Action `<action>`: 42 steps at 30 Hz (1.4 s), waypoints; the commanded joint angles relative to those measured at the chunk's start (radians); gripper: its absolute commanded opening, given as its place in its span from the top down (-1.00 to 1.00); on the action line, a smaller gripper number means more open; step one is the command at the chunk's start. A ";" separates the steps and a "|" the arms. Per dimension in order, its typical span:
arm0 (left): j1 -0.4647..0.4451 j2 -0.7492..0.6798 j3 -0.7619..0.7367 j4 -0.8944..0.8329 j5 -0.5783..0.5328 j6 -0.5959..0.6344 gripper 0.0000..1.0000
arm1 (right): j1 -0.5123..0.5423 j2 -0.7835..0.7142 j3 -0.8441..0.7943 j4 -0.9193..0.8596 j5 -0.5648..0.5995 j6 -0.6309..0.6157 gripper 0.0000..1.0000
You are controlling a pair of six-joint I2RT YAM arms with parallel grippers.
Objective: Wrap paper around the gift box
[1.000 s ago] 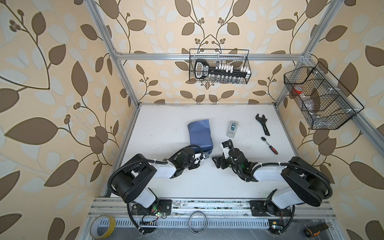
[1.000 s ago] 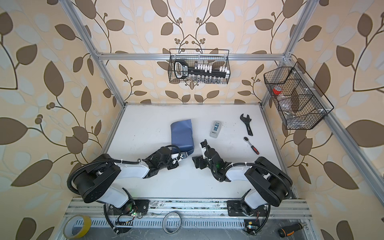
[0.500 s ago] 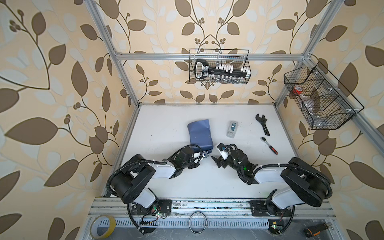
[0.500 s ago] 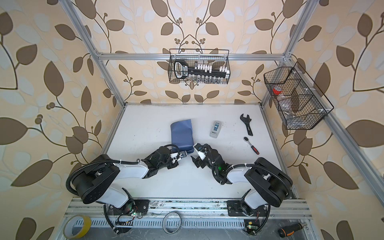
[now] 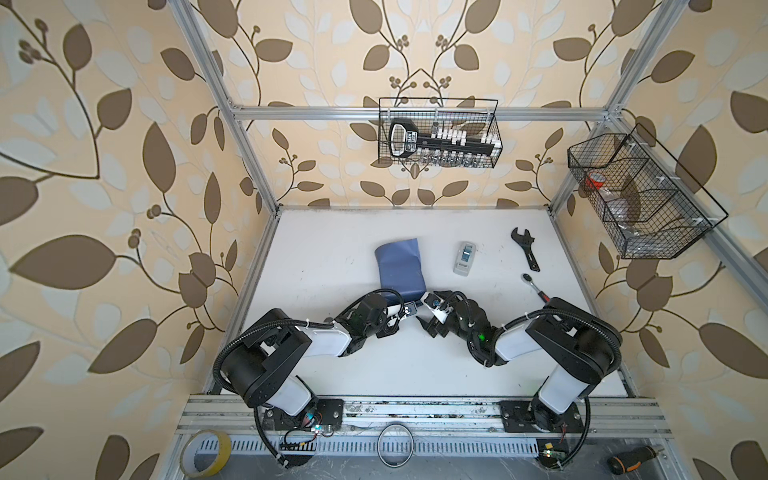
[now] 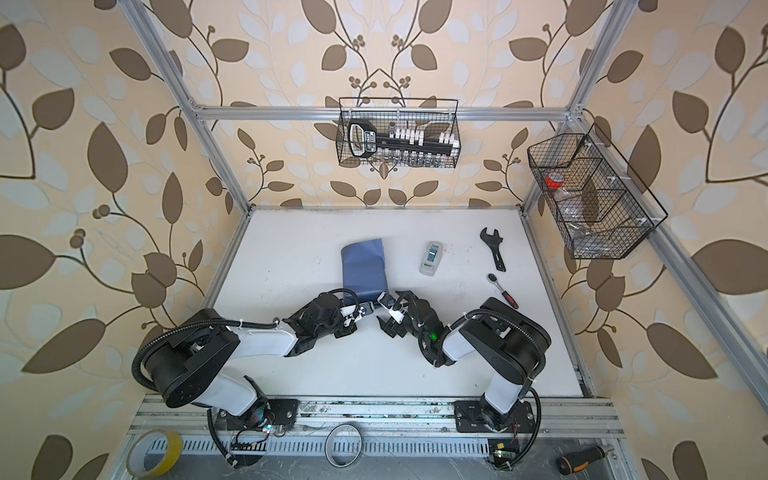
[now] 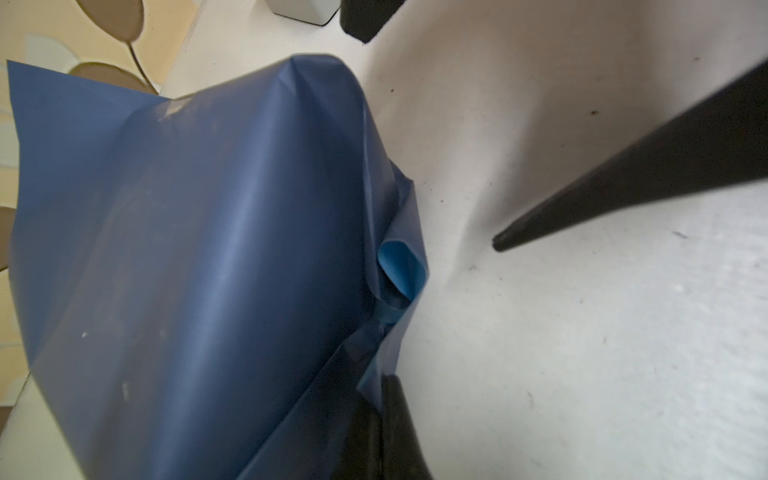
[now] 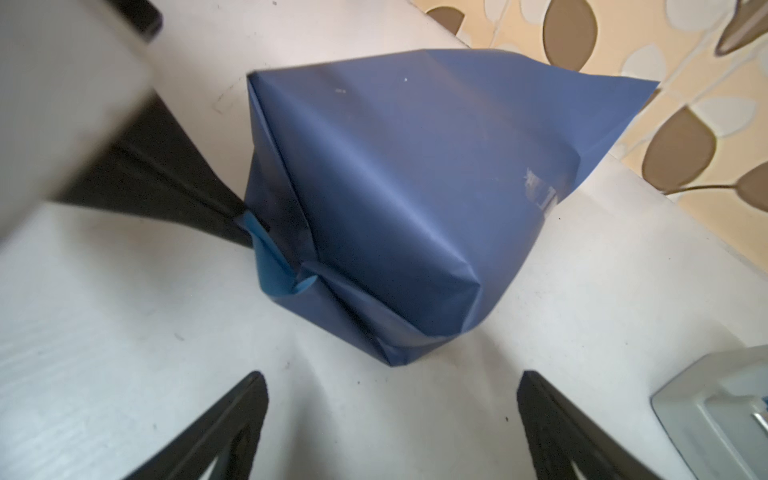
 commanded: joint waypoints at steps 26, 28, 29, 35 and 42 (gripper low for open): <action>0.010 -0.036 0.019 -0.011 0.018 -0.010 1.00 | 0.135 0.334 0.032 0.445 0.114 0.259 0.72; 0.009 -0.037 0.023 -0.020 0.021 -0.008 1.00 | 0.129 0.355 0.040 0.477 0.121 0.272 0.73; 0.010 -0.037 0.022 -0.022 0.021 -0.011 1.00 | 0.124 0.363 0.041 0.495 0.121 0.282 0.73; 0.010 -0.038 0.021 -0.017 0.021 -0.010 1.00 | 0.100 0.405 0.068 0.550 0.082 0.304 0.74; 0.010 -0.040 0.024 -0.028 0.024 -0.010 0.89 | 0.093 0.426 0.075 0.582 0.081 0.325 0.75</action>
